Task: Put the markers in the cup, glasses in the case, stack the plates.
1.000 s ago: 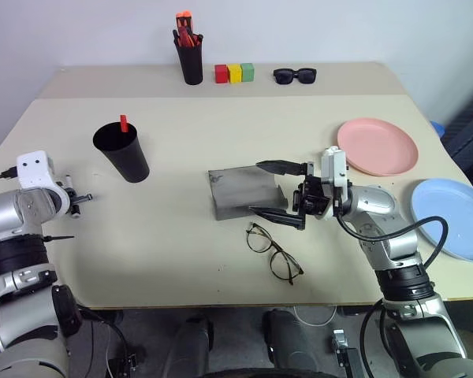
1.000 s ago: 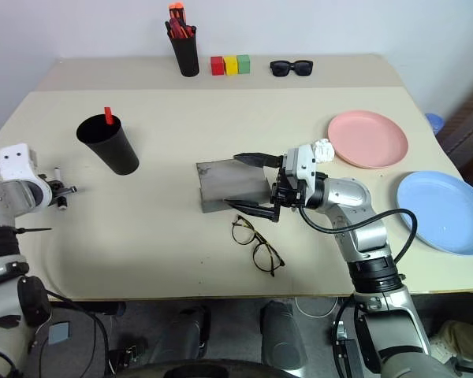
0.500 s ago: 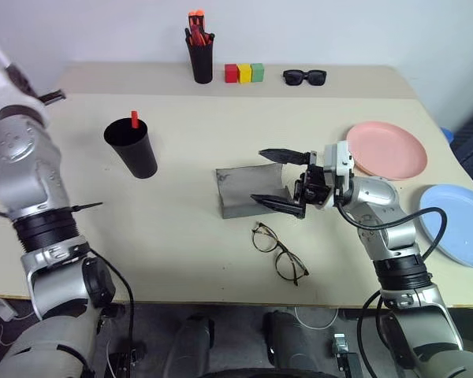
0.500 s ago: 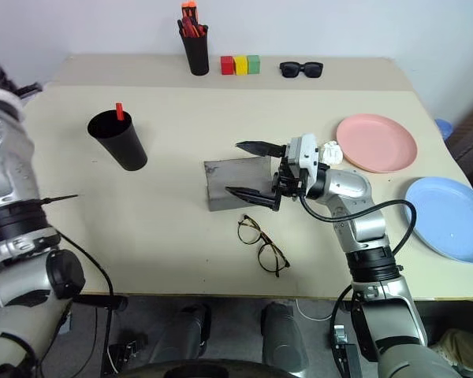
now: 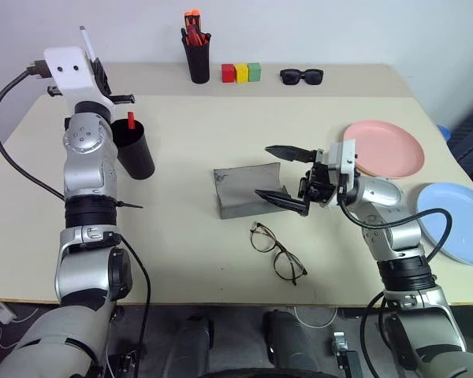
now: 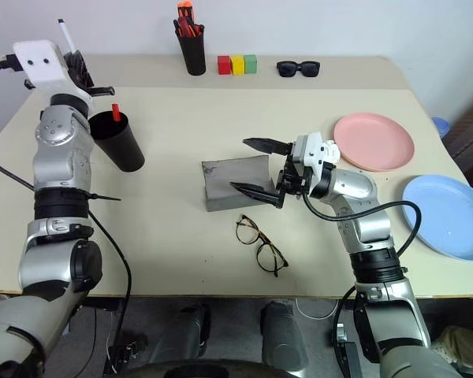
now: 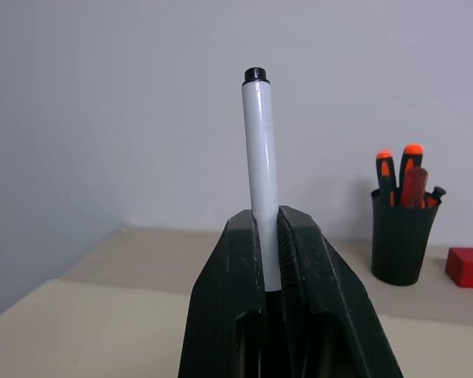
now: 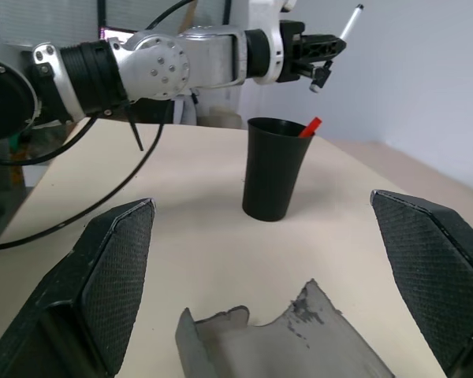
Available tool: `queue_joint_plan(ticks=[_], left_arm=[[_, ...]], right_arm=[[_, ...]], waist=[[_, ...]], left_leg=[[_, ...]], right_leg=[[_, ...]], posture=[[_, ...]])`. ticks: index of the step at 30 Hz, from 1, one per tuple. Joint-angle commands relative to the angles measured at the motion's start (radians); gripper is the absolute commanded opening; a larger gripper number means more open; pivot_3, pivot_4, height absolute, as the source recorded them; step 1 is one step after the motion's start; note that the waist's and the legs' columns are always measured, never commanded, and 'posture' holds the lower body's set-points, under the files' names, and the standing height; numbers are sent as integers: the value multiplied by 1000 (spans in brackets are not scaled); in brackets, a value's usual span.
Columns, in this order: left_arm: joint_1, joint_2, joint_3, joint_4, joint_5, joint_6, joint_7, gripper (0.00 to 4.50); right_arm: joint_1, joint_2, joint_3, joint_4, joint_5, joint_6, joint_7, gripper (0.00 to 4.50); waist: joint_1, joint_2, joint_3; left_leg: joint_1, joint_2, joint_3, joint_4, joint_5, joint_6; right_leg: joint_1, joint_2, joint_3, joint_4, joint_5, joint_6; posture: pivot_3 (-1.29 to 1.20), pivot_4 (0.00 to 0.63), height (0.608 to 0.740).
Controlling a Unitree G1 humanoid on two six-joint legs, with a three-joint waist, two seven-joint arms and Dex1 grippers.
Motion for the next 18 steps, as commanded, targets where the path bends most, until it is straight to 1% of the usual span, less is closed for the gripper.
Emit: queue_joint_plan(ticks=[1, 7, 18], left_arm=[[37, -4, -23, -91, 0, -10, -36, 43], [153, 4, -42, -268, -12, 67, -83, 43], [255, 10, -46, -436, -3, 153, -109, 43]], right_arm=[[4, -12, -26, -54, 8, -6, -9, 4500], [12, -23, -31, -61, 11, -3, -13, 4500], [6, -20, -30, -52, 6, -8, -16, 4500]], waist=[[0, 0, 0], [-1, 0, 0], [-1, 0, 0]], left_leg=[[0, 0, 0, 0, 0, 0], [0, 0, 0, 0, 0, 0], [0, 0, 0, 0, 0, 0]], right_leg=[[0, 0, 0, 0, 0, 0], [0, 0, 0, 1, 0, 0], [0, 0, 0, 1, 0, 0]], posture=[[0, 150, 740], [0, 150, 740], [0, 150, 740]])
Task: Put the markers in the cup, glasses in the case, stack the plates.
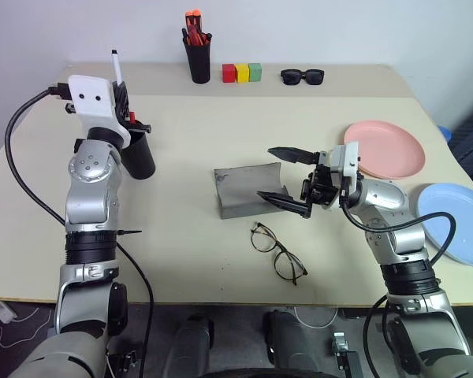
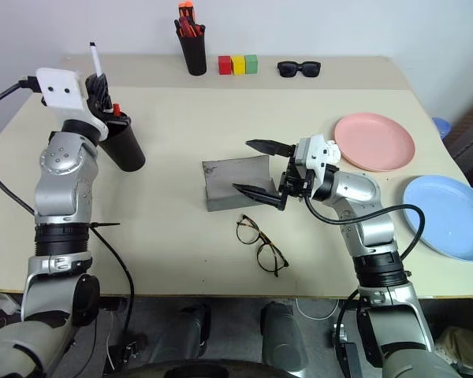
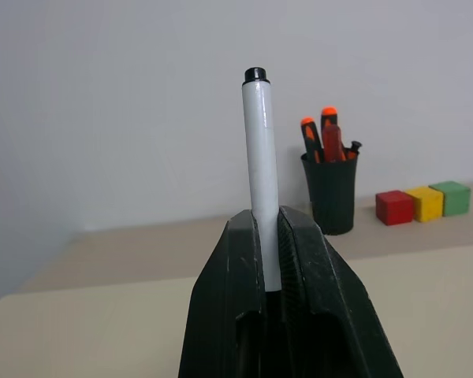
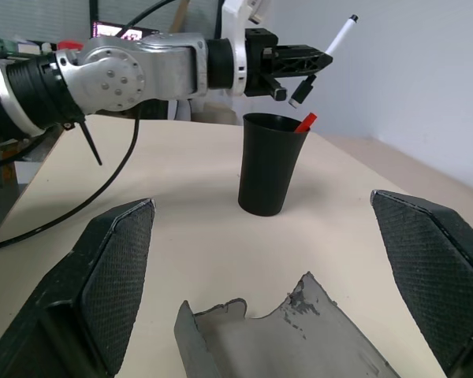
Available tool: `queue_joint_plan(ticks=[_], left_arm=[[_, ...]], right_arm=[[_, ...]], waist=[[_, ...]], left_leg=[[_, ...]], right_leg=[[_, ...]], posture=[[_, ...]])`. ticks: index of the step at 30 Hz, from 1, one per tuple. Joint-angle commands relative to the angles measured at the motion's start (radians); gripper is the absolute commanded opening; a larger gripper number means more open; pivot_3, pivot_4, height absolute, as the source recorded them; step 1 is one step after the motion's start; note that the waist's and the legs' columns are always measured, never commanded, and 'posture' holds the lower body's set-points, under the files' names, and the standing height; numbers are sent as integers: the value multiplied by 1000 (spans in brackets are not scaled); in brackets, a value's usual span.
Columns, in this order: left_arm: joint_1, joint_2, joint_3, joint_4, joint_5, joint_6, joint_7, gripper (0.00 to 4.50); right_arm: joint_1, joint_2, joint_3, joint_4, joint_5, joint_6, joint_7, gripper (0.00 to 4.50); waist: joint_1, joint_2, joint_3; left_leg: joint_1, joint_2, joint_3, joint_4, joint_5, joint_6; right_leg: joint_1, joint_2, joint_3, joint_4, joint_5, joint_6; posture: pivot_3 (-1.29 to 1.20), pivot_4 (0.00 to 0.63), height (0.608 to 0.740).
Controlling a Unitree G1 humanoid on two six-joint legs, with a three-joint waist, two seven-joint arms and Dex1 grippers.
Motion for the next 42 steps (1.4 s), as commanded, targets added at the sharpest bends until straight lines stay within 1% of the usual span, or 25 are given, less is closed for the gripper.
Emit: queue_joint_plan(ticks=[1, 6, 18, 28, 30, 31, 33, 35, 42], left_arm=[[25, 22, 13, -85, 2, 21, -6, 43], [69, 29, 16, -122, 9, 35, -9, 43], [70, 36, 17, -93, 17, 16, -1, 43], [73, 30, 13, -69, 29, -1, -1, 43], [77, 29, 10, -69, 34, -3, 1, 809], [79, 26, 12, -71, 32, -4, 2, 1043], [81, 21, 12, -74, 23, -4, -4, 2138], [87, 21, 5, -79, 22, -16, -18, 3051], [78, -1, 0, -111, -3, -39, -52, 3051]], right_arm=[[-10, -7, -25, -31, 6, -11, -6, 4500], [-1, -3, -21, -40, 7, -13, -11, 4500], [-9, 1, -25, -37, 19, -5, -13, 4500], [-17, 13, -32, -51, 54, 41, -35, 4500], [-18, 11, -31, -52, 55, 42, -36, 4500], [-18, 10, -31, -53, 56, 42, -37, 4500], [-18, 9, -31, -52, 56, 42, -38, 4500], [-20, 7, -33, -48, 57, 41, -38, 4500], [-10, -3, -48, -53, 53, 38, -54, 4500]], waist=[[-2, 0, 0], [0, 0, 0], [0, 0, 0], [1, 0, 0], [1, 0, 0], [1, 0, 0], [1, 0, 0], [1, 0, 0], [1, 0, 0]], left_leg=[[0, 0, 0, 0, 0, 0], [0, 0, 0, 0, 0, 0], [0, 0, 0, 0, 0, 0], [0, 0, 0, 0, 0, 0], [0, 0, 0, 0, 0, 0], [0, 0, 0, 0, 0, 0], [0, 0, 0, 0, 0, 0], [0, 0, 0, 0, 0, 0], [0, 0, 0, 0, 0, 0]], right_leg=[[0, 0, 0, 0, 0, 0], [0, 0, 0, 0, 0, 0], [0, 0, 0, 0, 0, 0], [0, 0, 0, 0, 0, 0], [0, 0, 0, 0, 0, 0], [0, 0, 0, 0, 0, 0], [0, 0, 0, 0, 0, 0], [0, 0, 0, 0, 0, 0], [0, 0, 0, 0, 0, 0]], posture=[[0, 150, 740], [0, 150, 740], [0, 150, 740], [0, 150, 740], [0, 150, 740], [0, 150, 740], [0, 150, 740], [0, 150, 740], [0, 150, 740]])
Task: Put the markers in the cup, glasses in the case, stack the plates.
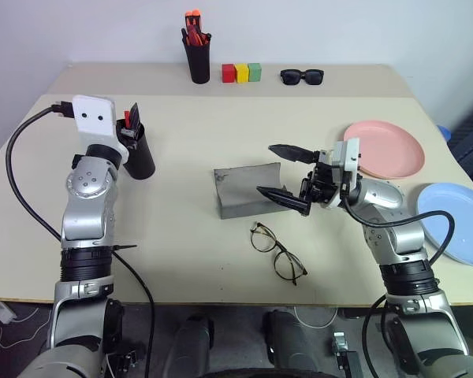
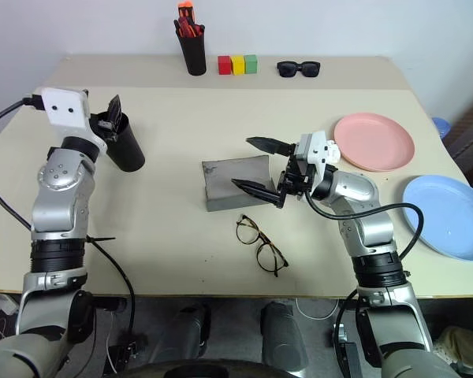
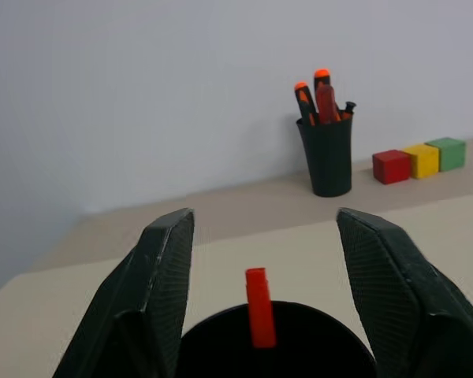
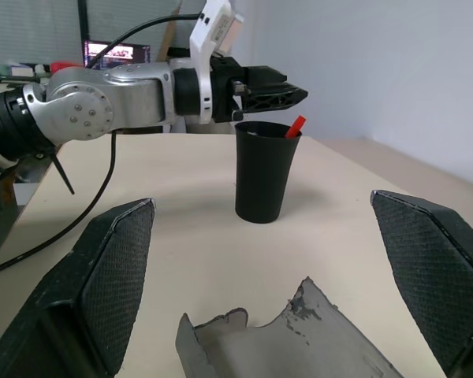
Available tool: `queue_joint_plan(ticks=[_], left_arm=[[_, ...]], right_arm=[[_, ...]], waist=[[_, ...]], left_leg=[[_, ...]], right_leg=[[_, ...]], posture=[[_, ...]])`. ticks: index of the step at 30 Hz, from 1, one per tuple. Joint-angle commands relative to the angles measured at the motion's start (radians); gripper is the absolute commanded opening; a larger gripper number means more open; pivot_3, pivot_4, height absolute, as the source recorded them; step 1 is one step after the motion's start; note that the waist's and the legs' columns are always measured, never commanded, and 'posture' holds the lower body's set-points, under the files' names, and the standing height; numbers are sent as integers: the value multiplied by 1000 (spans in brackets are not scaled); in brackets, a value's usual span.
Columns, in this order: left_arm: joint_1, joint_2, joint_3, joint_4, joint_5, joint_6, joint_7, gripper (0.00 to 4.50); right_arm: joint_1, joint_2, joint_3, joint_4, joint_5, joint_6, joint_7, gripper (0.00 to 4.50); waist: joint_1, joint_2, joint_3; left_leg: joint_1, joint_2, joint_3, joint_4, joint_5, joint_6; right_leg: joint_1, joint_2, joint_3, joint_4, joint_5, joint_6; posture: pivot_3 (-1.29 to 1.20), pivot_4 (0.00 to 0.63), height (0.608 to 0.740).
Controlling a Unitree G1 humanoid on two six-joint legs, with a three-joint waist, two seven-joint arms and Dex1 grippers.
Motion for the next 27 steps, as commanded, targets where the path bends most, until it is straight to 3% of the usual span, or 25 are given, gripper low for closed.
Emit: queue_joint_plan(ticks=[1, 4, 8, 11, 18, 27], left_arm=[[-45, -18, -8, -83, -58, 8, -41, 3051], [-82, -27, -44, -139, -140, 130, -128, 3051], [-135, 70, -213, -208, -299, 407, -461, 3051], [-174, 153, -329, -194, -330, 493, -664, 3051], [-257, 236, -526, -48, -236, 445, -937, 3051], [-347, 221, -669, 147, -111, 350, -1161, 3051]], right_arm=[[-1, -15, -51, -53, 13, -4, -24, 4500], [24, -24, -73, -81, 19, 19, -56, 4500], [153, -95, -106, -197, 4, 114, -127, 4500], [254, -139, -145, -292, 32, 177, -164, 4500], [446, -177, -261, -450, 66, 238, -240, 4500], [635, -131, -333, -552, 49, 187, -316, 4500]], waist=[[0, 0, 0], [8, -1, 0], [6, 0, 1], [-6, 3, 2], [-25, 5, 4], [-21, 4, 5]], left_leg=[[0, 0, 0, 0, 0, 0], [-1, 0, 0, 1, 0, 0], [-2, 0, 0, 0, 0, 1], [-1, 0, 0, 0, -1, 2], [-1, 1, 1, -1, -1, 2], [-2, 1, 1, 0, -2, 3]], right_leg=[[0, 0, 0, 0, 0, 0], [0, 0, 0, -1, 0, 0], [1, 0, -1, -3, 0, 0], [1, 0, 0, -4, 0, 0], [1, 1, 1, -4, -1, 0], [2, 1, 1, -8, -1, 1]], posture=[[0, 150, 740], [0, 150, 740], [0, 150, 740], [0, 150, 740], [0, 150, 740], [0, 150, 740]])
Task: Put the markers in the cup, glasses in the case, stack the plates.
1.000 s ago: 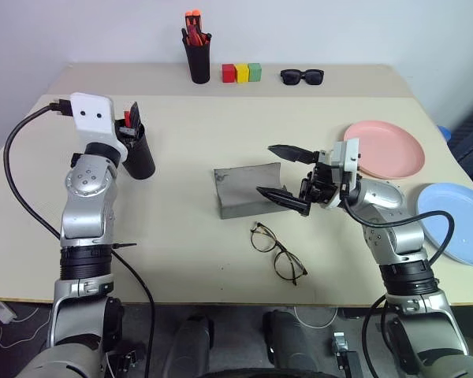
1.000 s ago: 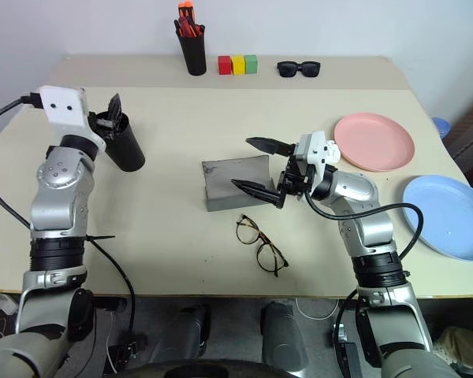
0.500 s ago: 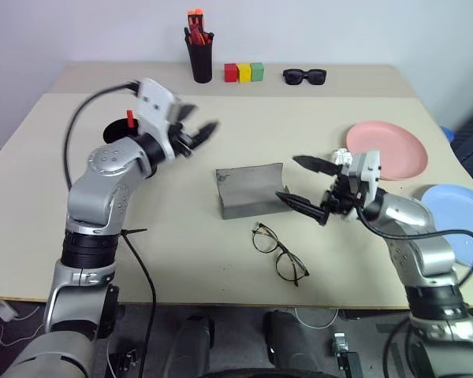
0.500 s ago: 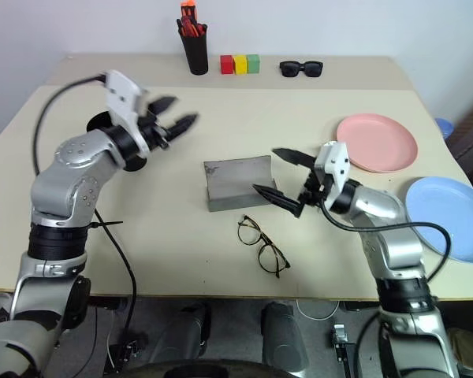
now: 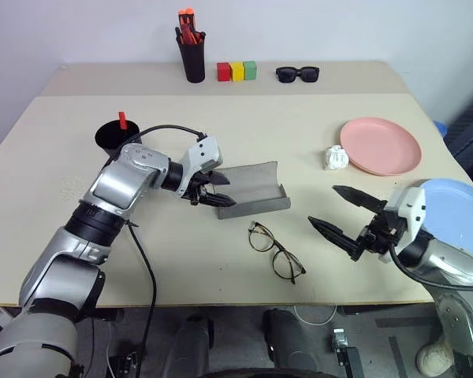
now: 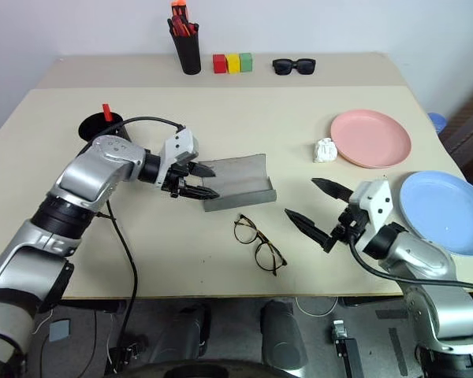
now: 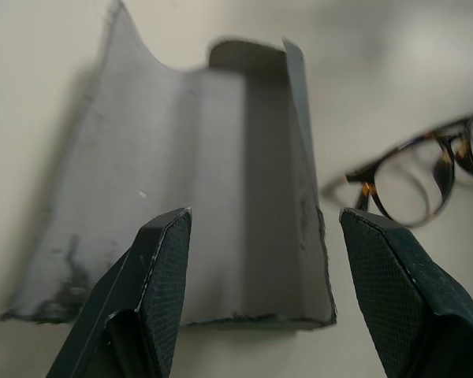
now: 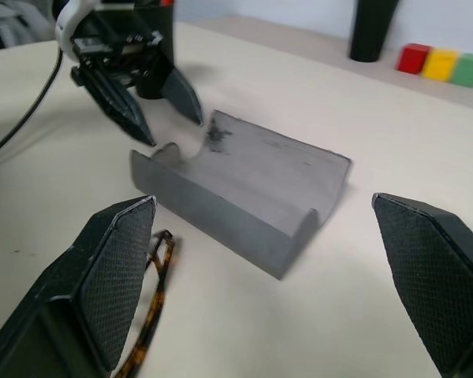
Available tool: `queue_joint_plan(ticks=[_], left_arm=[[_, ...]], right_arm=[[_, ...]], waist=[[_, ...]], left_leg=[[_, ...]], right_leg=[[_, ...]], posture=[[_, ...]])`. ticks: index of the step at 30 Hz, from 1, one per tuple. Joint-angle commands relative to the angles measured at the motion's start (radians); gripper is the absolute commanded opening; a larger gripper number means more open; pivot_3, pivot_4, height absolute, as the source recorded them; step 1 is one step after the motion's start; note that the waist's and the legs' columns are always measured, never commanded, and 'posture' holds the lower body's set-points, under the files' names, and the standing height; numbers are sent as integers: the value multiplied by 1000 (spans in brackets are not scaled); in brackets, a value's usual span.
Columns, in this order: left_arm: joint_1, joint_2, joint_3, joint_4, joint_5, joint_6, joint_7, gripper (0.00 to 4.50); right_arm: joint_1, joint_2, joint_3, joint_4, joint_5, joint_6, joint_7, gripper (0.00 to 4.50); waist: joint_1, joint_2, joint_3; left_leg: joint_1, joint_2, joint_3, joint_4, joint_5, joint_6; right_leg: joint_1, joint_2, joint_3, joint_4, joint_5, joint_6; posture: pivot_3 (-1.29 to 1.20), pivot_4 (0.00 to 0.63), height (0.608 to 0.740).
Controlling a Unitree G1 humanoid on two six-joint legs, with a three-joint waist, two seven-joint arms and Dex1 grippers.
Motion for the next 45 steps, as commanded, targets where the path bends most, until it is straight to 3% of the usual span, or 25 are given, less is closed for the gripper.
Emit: queue_joint_plan(ticks=[1, 11, 14, 18, 19, 45], left_arm=[[-29, -4, -42, 17, 43, -59, -87, 3051], [-51, -47, -82, 66, 144, -97, -127, 3051], [-48, -61, -83, 82, 179, -106, -114, 2193], [-47, -64, -77, 94, 205, -117, -119, 263], [-46, -64, -76, 96, 209, -118, -122, 54], [-11, -18, -21, 46, 205, -66, -125, 54]], right_arm=[[36, 23, -32, -41, -1, -49, -17, 4500], [94, 42, -28, -55, -21, -106, -43, 4500], [103, 42, -24, -60, -23, -114, -55, 4500], [99, 37, -19, -70, -23, -110, -70, 4500], [94, 35, -19, -71, -22, -107, -73, 4500], [66, 0, 3, -94, -20, -59, -71, 4500]], waist=[[0, 0, 0], [1, 0, 0], [0, 0, 0], [1, 0, 0], [1, 0, 0], [0, 0, 0]], left_leg=[[0, 0, 0, 0, 0, 0], [0, 0, 0, 0, 0, 1], [0, 0, 0, 0, -1, 1], [0, 0, 0, 1, -1, 1], [0, 0, 0, 1, -1, 1], [0, 0, 0, 1, -1, 1]], right_leg=[[0, 0, 0, 0, 0, 0], [0, 0, 0, 0, 0, 0], [0, 0, 0, 0, 0, 0], [0, 0, 0, 0, 0, 0], [0, 0, 0, 0, 0, 0], [1, 0, 0, 0, 0, 0]], posture=[[0, 150, 740], [0, 150, 740], [0, 150, 740], [0, 150, 740], [0, 150, 740], [0, 150, 740]])
